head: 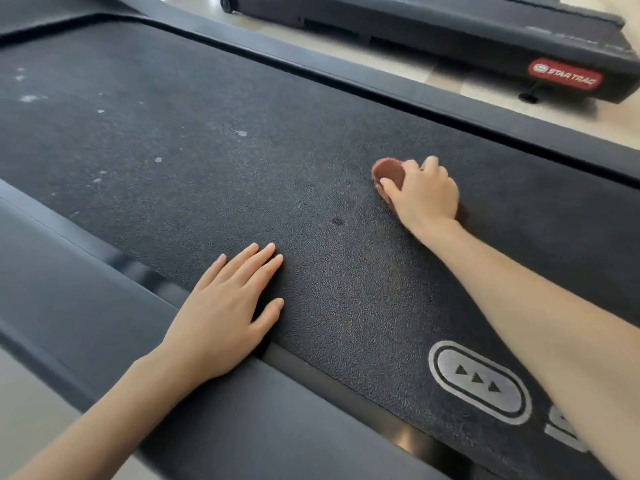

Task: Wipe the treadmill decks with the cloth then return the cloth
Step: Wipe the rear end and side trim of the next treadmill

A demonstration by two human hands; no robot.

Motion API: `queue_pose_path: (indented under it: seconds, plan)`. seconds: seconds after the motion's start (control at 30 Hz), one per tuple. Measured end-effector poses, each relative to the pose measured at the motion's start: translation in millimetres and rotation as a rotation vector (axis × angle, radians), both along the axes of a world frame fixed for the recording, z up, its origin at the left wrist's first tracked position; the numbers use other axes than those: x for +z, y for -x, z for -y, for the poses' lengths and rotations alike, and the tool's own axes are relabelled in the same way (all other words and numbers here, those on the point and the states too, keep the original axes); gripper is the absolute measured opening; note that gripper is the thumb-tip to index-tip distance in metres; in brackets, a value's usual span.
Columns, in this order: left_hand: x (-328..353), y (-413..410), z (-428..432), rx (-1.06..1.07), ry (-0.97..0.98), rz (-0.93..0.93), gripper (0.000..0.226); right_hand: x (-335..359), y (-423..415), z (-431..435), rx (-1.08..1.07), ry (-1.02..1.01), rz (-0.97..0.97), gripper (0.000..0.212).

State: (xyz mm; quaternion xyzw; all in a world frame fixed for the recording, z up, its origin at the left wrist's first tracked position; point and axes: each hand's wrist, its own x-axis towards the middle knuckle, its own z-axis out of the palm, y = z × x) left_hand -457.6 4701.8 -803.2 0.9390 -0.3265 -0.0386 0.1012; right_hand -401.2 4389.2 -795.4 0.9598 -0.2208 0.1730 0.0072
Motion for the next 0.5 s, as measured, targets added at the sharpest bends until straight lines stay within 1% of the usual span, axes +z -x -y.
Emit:
queue_pose_path:
  seconds: [0.03, 0.1, 0.17, 0.27, 0.33, 0.4, 0.43, 0.47, 0.5]
  plan:
    - [1, 0, 0, 0.003, 0.005, -0.005, 0.077, 0, -3, -16, 0.017, 0.007, 0.017, 0.051]
    - [1, 2, 0, 0.018, 0.004, -0.009, 0.078, -2, 7, -52, 0.173, 0.041, 0.031, 0.049]
    - [1, 2, -4, 0.078, -0.026, 0.017, 0.080, -3, 36, -86, 0.354, 0.063, 0.023, 0.045]
    - [3, -6, -21, 0.190, -0.042, 0.025, 0.085, -4, 98, -123, 0.537, 0.040, 0.083, 0.041]
    - [5, -12, -32, 0.187, -0.057, 0.009, 0.085, -9, 137, -128, 0.691, 0.029, 0.107, 0.042]
    - [6, -14, -37, 0.167, -0.070, 0.000, 0.084, -13, 153, -110, 0.827, 0.038, 0.093, 0.043]
    - [7, -14, -37, 0.163, -0.068, 0.001, 0.083, -13, 149, -95, 0.817, 0.042, 0.076, 0.044]
    - [7, -13, -36, 0.161, -0.063, 0.002, 0.083, -10, 139, -79, 0.740, 0.034, 0.065, 0.045]
    - [7, -12, -35, 0.166, -0.053, 0.000, 0.083, -7, 122, -63, 0.612, 0.021, 0.065, 0.046]
